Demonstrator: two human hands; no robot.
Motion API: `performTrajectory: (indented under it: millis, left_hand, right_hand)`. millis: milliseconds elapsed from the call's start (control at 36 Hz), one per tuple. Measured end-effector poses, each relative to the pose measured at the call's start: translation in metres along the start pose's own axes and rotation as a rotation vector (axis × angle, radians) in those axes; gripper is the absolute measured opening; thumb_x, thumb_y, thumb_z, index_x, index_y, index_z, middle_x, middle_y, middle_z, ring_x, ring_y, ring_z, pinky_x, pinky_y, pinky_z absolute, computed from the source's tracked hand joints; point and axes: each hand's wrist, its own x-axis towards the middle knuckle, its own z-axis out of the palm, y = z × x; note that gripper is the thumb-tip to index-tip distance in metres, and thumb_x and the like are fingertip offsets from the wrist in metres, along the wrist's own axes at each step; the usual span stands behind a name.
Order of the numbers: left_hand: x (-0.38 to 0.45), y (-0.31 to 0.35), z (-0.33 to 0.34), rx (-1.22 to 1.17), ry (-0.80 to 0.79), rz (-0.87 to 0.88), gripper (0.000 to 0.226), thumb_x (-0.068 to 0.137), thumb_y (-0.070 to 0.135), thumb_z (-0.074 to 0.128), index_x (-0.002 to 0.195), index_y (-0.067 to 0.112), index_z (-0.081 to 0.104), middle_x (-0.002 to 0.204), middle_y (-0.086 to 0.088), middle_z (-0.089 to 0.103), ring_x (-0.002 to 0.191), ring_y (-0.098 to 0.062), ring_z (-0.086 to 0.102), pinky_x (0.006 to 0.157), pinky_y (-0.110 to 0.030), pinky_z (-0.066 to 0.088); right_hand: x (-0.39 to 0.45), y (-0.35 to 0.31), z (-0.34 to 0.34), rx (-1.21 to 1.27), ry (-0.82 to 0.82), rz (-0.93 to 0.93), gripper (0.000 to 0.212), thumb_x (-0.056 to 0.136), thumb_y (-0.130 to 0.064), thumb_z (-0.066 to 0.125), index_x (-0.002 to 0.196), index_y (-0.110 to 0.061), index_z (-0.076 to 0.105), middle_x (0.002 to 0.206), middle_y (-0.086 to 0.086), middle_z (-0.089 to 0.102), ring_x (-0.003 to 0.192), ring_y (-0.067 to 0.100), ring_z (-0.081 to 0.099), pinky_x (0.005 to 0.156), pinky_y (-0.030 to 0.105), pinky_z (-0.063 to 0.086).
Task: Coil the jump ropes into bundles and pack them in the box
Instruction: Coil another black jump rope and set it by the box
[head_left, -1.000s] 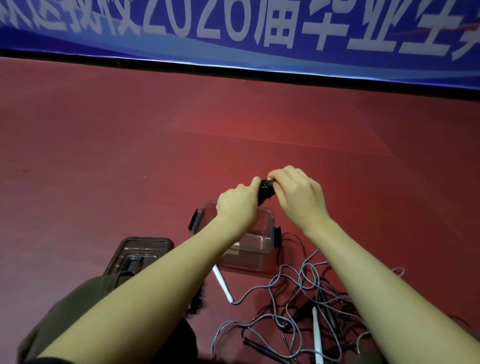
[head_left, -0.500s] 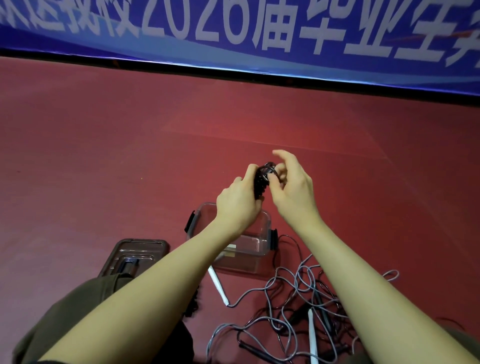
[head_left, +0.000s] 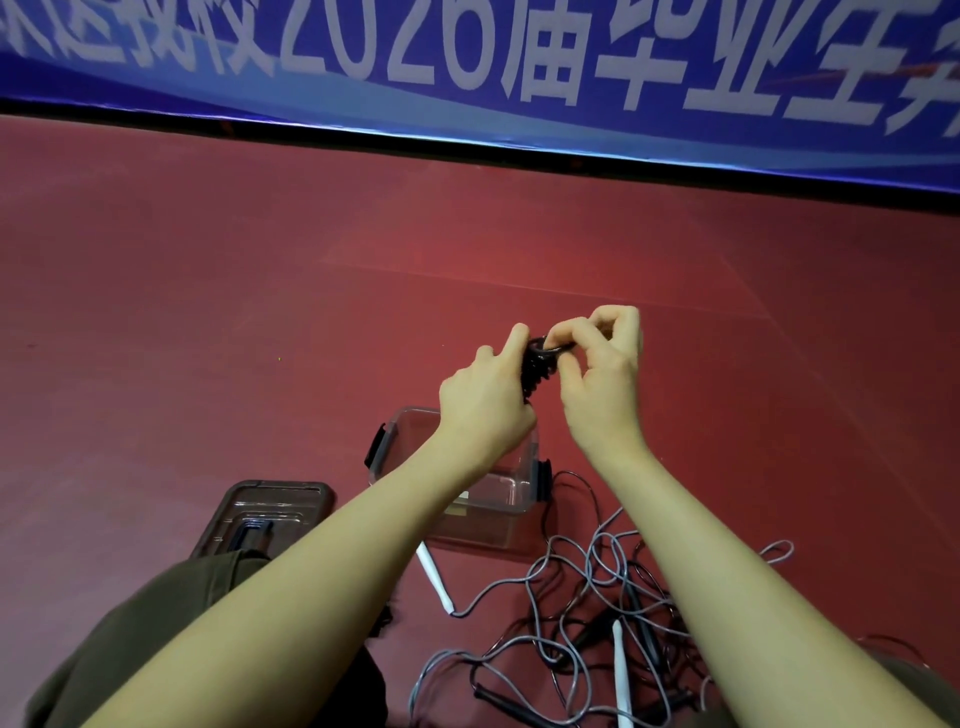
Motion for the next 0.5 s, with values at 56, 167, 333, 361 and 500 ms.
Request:
performTrajectory:
  millis: [56,167,333,361,500]
  left_hand:
    - [0.0016,-0.0008,-0.0018,-0.016,0.010,-0.012,0.047,0.084,0.015,0.050,0.125,0.021,0.029,0.091,-0.006,0.049,0.068,-0.032,0.048,0.058,-0.034,0.034]
    - [0.0046,-0.0065,-0.0063,-0.030,0.053,-0.054,0.048,0.087,0.016,0.050,0.129,0.019,0.028,0.092,-0.006,0.049,0.069,-0.032,0.047,0.059,-0.033,0.033]
    - [0.0074,-0.0097,-0.0029,-0.075,0.062,-0.031,0.060,0.088,0.023,0.052,0.140,0.026,0.022,0.095,-0.004,0.053,0.075,-0.033,0.057,0.059,-0.033,0.036]
    - [0.0070,-0.0094,-0.0037,-0.064,0.054,-0.017,0.062,0.088,0.020,0.050,0.142,0.028,0.021,0.094,-0.003,0.050,0.074,-0.032,0.056,0.060,-0.033,0.036]
    - [0.0046,-0.0085,-0.0068,-0.137,0.072,-0.014,0.036,0.085,0.012,0.047,0.118,0.015,0.034,0.087,-0.005,0.049,0.070,-0.034,0.050,0.056,-0.033,0.031]
  right_hand:
    - [-0.0014,0.0001,0.0019,0.009,-0.030,0.007,0.024,0.080,0.005,0.055,0.082,-0.015,0.068,0.091,0.000,0.043,0.085,0.021,0.048,0.075,0.023,0.047]
    - [-0.0043,0.0009,0.0033,0.034,-0.134,0.038,0.025,0.082,0.003,0.054,0.090,-0.014,0.071,0.084,0.006,0.056,0.074,0.020,0.055,0.067,0.034,0.047]
    - [-0.0061,-0.0060,0.0042,0.076,-0.190,-0.004,0.008,0.083,-0.007,0.059,0.077,-0.006,0.064,0.077,0.003,0.059,0.066,0.007,0.047,0.065,0.006,0.034]
    - [-0.0054,-0.0048,0.0042,0.075,-0.183,0.004,0.010,0.085,-0.009,0.063,0.075,-0.007,0.064,0.076,0.003,0.059,0.065,0.008,0.048,0.065,0.008,0.034]
    - [-0.0051,-0.0059,0.0030,0.150,-0.180,0.026,0.006,0.085,-0.004,0.064,0.082,-0.007,0.068,0.082,0.006,0.062,0.070,0.004,0.052,0.068,0.012,0.039]
